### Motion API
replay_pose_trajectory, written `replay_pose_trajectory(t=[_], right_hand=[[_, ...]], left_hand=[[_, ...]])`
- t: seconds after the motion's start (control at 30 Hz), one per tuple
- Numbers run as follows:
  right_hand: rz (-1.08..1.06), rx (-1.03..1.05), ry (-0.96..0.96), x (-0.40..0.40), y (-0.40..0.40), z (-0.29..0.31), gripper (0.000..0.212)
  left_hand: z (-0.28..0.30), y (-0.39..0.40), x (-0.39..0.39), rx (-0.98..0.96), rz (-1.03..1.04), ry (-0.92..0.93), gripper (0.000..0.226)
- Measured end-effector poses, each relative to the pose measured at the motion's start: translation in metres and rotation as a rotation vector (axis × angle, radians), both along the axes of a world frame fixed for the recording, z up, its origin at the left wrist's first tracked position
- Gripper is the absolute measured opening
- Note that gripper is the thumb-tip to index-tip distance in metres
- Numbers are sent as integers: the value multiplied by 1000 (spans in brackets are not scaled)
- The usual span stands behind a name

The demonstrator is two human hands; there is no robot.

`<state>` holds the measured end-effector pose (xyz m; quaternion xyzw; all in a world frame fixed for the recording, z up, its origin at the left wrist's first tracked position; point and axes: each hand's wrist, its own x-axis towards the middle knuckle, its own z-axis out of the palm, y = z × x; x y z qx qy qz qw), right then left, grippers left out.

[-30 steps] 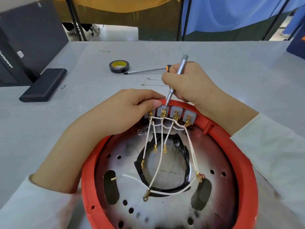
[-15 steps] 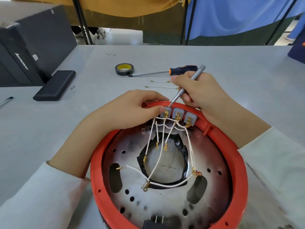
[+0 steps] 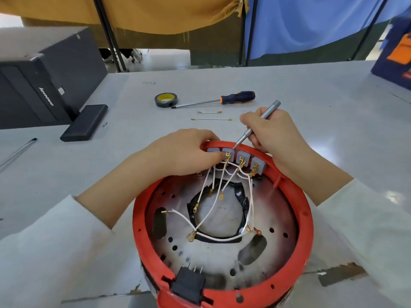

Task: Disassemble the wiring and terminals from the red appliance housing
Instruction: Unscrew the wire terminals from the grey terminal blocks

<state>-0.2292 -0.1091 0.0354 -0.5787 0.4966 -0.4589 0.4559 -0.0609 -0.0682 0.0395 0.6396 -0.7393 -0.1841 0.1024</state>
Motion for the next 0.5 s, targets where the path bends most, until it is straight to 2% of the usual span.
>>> replay_pose_trajectory(t=[0.07, 0.2, 0.37, 0.5], right_hand=[[-10, -26, 17, 1, 1, 0, 28], [-9, -53, 14, -1, 4, -1, 32], [22, -147, 131, 2, 5, 1, 35], [113, -179, 112, 17, 1, 9, 37]], left_hand=[[-4, 5, -6, -14, 43, 33, 33], [-3, 8, -8, 23, 54, 101, 45], [-5, 12, -7, -18, -3, 61, 35], [-4, 13, -5, -24, -32, 108, 26]])
